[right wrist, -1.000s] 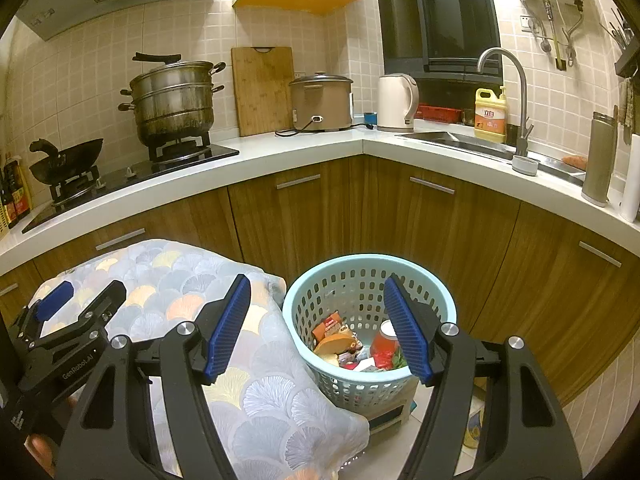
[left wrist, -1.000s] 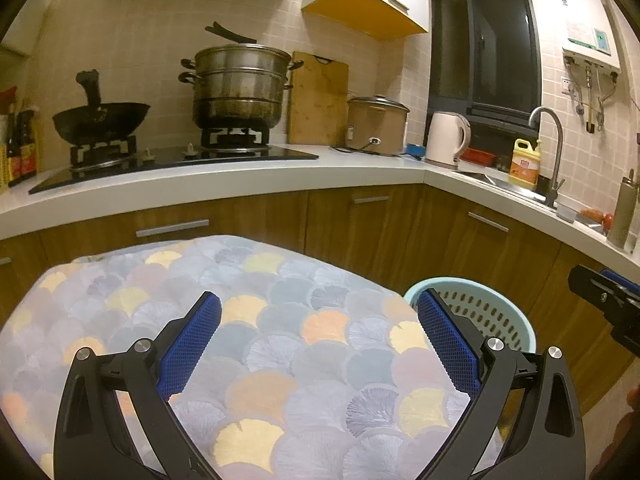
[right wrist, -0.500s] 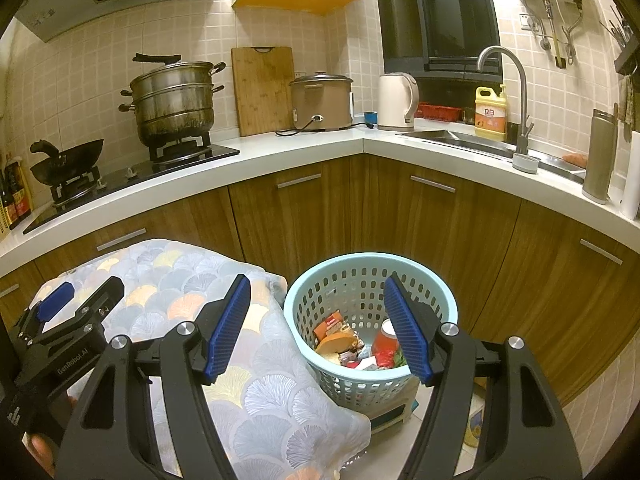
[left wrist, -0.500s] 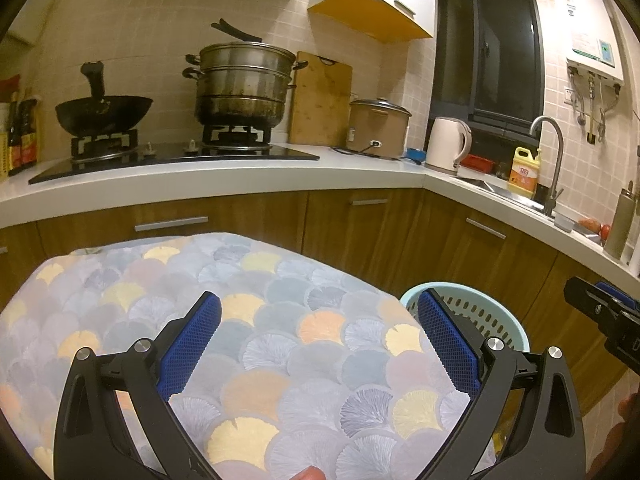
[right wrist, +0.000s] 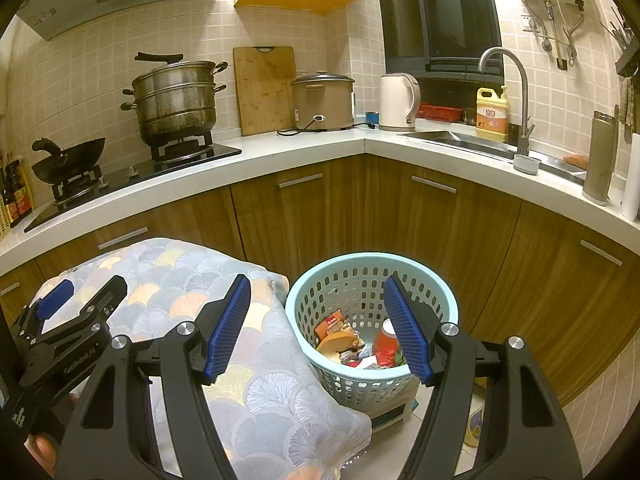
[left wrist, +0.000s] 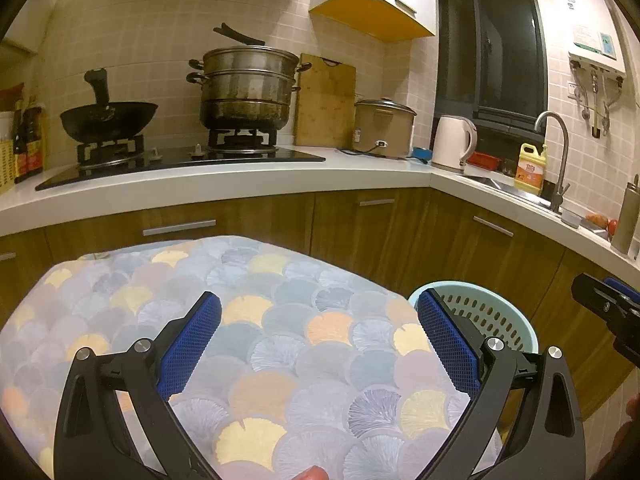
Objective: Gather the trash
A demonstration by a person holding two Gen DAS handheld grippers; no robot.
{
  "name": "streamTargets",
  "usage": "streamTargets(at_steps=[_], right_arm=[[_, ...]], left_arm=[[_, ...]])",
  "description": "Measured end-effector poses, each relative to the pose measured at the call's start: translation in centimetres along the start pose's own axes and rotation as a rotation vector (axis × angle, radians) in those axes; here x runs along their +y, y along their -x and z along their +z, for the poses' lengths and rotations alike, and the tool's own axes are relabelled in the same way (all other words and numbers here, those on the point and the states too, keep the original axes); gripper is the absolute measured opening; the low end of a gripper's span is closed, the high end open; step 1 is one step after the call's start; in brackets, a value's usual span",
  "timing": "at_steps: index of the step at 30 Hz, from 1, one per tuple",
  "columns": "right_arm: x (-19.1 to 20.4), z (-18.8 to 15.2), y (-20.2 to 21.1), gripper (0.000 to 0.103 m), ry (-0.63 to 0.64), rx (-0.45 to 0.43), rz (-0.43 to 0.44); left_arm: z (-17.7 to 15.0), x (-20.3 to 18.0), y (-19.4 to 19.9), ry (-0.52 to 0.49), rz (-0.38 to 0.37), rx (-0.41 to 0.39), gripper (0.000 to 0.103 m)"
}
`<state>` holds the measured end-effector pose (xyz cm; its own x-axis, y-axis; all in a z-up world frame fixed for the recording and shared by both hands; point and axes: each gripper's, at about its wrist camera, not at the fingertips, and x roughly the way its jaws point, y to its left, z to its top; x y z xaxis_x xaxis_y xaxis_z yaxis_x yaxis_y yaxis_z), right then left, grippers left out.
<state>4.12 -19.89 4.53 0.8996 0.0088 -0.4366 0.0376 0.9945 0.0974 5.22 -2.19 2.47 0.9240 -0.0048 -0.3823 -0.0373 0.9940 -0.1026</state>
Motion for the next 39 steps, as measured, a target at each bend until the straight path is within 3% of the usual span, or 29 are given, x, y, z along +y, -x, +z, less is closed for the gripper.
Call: streamTargets(at_steps=[39], right_arm=[[1.0, 0.1, -0.1, 0.065, 0.039, 0.01, 0.035]], left_arm=[[0.1, 0.0, 0.1, -0.008, 0.005, -0.011, 0.095]])
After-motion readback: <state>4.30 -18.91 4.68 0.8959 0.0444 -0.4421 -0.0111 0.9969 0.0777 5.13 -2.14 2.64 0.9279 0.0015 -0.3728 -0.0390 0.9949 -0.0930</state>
